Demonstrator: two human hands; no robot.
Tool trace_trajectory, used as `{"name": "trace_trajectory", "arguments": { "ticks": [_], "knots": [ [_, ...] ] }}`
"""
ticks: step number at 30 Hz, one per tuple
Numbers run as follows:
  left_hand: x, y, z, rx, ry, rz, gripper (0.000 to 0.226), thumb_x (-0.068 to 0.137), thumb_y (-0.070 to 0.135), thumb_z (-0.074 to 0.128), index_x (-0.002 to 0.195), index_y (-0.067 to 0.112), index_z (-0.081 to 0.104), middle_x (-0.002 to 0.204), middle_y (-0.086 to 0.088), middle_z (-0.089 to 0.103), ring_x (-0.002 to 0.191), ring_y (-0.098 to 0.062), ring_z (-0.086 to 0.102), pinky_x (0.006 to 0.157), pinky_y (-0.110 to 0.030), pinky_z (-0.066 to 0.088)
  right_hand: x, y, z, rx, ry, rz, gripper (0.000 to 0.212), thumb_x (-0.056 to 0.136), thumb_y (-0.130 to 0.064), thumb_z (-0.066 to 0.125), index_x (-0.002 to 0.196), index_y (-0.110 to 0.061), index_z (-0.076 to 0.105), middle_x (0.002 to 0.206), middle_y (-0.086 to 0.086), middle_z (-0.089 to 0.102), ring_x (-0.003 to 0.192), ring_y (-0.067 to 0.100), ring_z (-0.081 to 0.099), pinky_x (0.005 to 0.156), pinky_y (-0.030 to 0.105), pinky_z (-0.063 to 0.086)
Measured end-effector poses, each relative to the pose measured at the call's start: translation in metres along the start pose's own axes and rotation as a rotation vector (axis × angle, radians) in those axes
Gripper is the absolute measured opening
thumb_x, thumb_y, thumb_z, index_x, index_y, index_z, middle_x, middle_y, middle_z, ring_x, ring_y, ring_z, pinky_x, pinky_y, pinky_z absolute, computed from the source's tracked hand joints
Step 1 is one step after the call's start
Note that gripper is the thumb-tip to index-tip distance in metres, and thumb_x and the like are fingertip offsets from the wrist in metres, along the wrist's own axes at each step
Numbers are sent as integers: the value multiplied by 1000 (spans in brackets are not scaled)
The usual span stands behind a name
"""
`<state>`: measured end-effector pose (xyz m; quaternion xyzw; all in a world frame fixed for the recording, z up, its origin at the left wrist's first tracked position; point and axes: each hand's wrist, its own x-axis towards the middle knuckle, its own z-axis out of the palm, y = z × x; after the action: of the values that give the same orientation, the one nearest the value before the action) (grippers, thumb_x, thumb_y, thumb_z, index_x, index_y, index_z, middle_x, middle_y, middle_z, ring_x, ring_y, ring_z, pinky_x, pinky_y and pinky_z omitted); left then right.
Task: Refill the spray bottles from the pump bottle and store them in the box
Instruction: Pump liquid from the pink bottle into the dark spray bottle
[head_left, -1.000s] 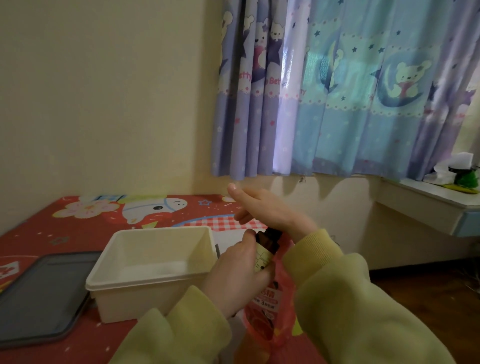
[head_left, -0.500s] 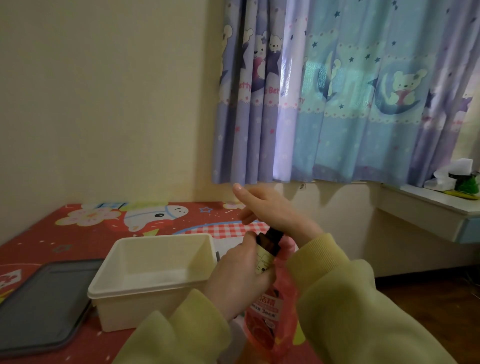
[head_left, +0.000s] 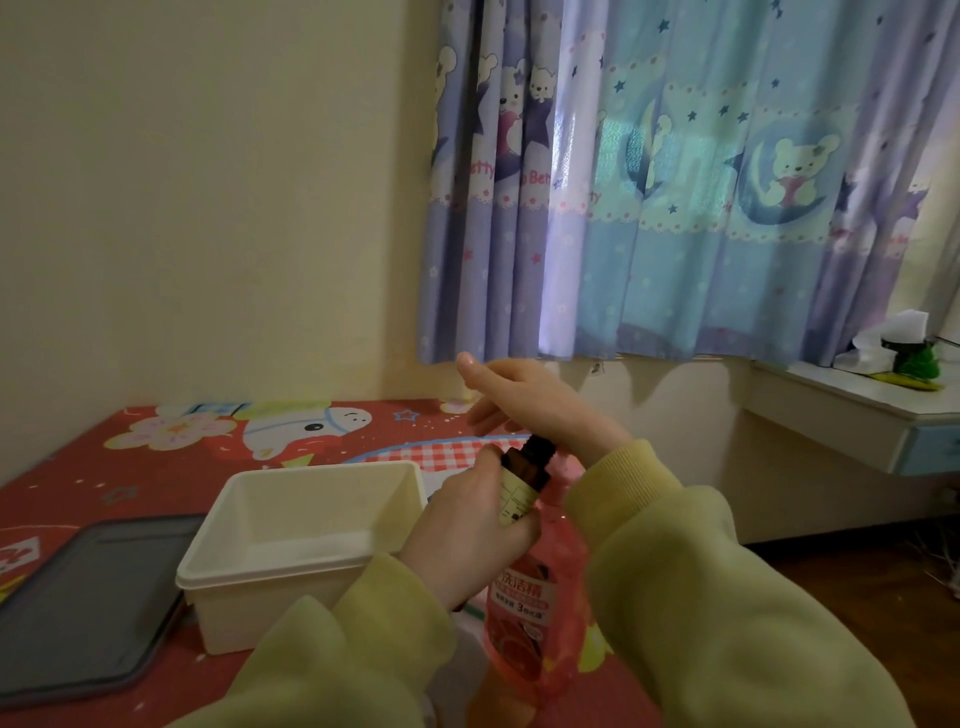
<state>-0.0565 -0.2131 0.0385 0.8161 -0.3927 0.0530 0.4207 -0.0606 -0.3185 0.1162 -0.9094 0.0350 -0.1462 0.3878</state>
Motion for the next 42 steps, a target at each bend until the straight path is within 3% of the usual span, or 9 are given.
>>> {"name": "trace_trajectory", "arguments": {
  "ticks": [5, 9, 16, 19, 22, 33, 37, 42],
  "knots": [
    [-3, -3, 8, 4, -14, -14, 28, 82, 27, 60, 98, 22, 37, 78, 3, 58, 69, -17, 57, 64, -33, 47, 0, 12, 4, 9, 40, -9, 47, 88, -60, 44, 93, -17, 63, 78, 3, 73, 73, 13, 71, 81, 32, 54],
    [-4, -5, 13, 20, -32, -40, 49, 83, 29, 58, 124, 19, 34, 92, -2, 65, 81, -20, 63, 74, -39, 52, 0, 19, 9, -15, 46, -12, 42, 87, -58, 48, 75, -19, 59, 74, 5, 73, 69, 15, 72, 71, 28, 53],
    [-3, -3, 5, 34, -7, -23, 49, 81, 30, 59, 123, 17, 37, 95, -4, 65, 82, -23, 63, 76, -46, 51, 1, 8, 5, -2, 15, 10, 42, 90, -53, 47, 91, -15, 64, 80, 5, 73, 76, 18, 72, 76, 30, 52],
    [-1, -1, 3, 41, 20, -8, 48, 80, 30, 59, 122, 18, 38, 93, -4, 64, 80, -23, 62, 74, -45, 51, 1, 4, 1, 21, 16, 1, 38, 92, -51, 45, 88, -17, 63, 84, 9, 73, 78, 20, 71, 76, 29, 53],
    [-2, -2, 8, 32, 25, -11, 50, 81, 32, 59, 123, 21, 35, 91, -1, 66, 79, -20, 63, 74, -45, 52, 3, 10, 2, 13, 54, 3, 49, 90, -53, 46, 97, -9, 65, 77, 4, 73, 72, 16, 71, 75, 31, 54],
    [-3, -4, 7, 88, -3, -26, 56, 80, 26, 58, 129, 21, 32, 95, -2, 65, 81, -20, 63, 73, -39, 53, 2, 16, 9, -40, 52, 8, 39, 90, -51, 48, 75, -16, 60, 71, 0, 71, 70, 15, 70, 71, 29, 53],
    [2, 1, 0, 101, 40, 22, 50, 80, 27, 58, 125, 18, 37, 96, -3, 64, 83, -22, 62, 74, -42, 51, 4, 6, 0, 39, 41, 13, 39, 92, -48, 47, 84, -13, 62, 79, 8, 72, 74, 20, 70, 67, 26, 51],
    [-2, -7, 13, 16, 30, -36, 55, 80, 29, 60, 128, 25, 32, 94, 1, 66, 82, -18, 64, 75, -42, 53, 4, 17, 8, -34, 74, 10, 53, 90, -56, 41, 97, -9, 62, 75, 4, 73, 72, 17, 71, 77, 34, 54]
  ]
}}
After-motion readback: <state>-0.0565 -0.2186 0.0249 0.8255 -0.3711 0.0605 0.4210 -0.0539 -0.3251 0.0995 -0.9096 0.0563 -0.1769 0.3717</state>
